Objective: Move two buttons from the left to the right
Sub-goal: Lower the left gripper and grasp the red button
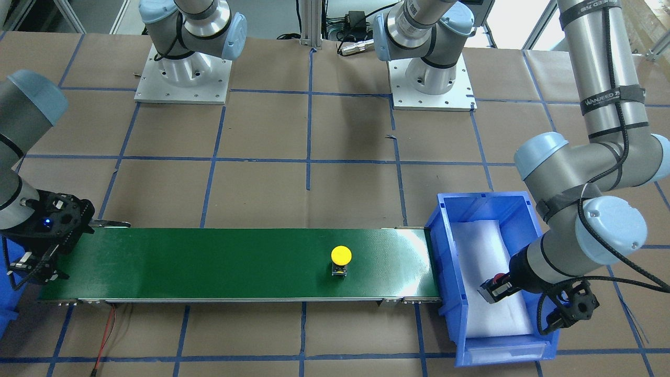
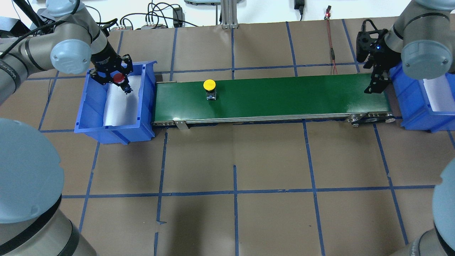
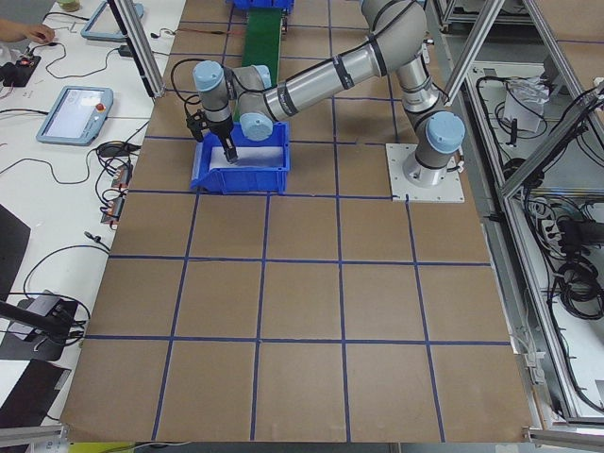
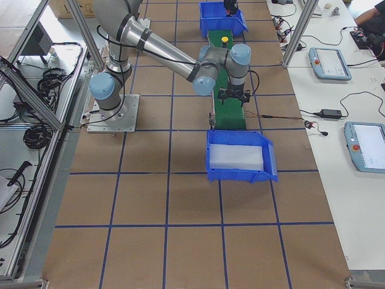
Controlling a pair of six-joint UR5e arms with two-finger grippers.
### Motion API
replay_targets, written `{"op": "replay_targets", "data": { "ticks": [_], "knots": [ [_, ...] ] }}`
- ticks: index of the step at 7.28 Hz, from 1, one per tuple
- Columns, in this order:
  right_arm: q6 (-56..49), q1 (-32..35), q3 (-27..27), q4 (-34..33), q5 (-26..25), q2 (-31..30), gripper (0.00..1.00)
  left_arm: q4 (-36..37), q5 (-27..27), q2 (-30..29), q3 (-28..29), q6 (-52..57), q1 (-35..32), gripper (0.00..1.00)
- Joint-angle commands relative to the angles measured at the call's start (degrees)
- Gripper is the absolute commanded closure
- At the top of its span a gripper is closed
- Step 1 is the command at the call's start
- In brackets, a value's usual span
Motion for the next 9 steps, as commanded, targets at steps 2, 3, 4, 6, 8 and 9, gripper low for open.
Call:
{"op": "replay_targets", "data": {
  "ticks": [2, 3, 4, 6, 8, 9],
  "knots": [
    [-2.5, 0.1, 0.0, -0.1, -0.2, 0.0, 0.0, -6.3, 0.3, 6.0, 0.2, 2.3, 0.0, 0.7],
    [-2.6, 0.1, 0.0, 0.0, -0.5, -0.2, 0.0, -7.5, 0.1, 7.9, 0.2, 2.4, -0.7, 0.7],
    [-2.7, 0.1, -0.1, 0.0, -1.0, 0.0, 0.0, -8.7, -0.2, 9.2, 0.1, 2.5, -1.7, 0.7],
    [-2.7, 0.1, -0.2, 0.0, -1.2, 0.1, 0.0, -11.3, 0.1, 11.9, 0.0, 3.3, -6.2, 0.7],
    [-2.6, 0.1, -0.2, 0.1, -1.5, 0.6, 0.0, -10.4, -0.1, 10.8, -1.0, 6.7, -11.4, 0.71],
    [-2.6, 0.1, -0.4, 0.1, -1.6, 0.8, 0.0, -10.1, -0.2, 8.5, -0.1, 6.8, -13.1, 0.71]
  ]
}}
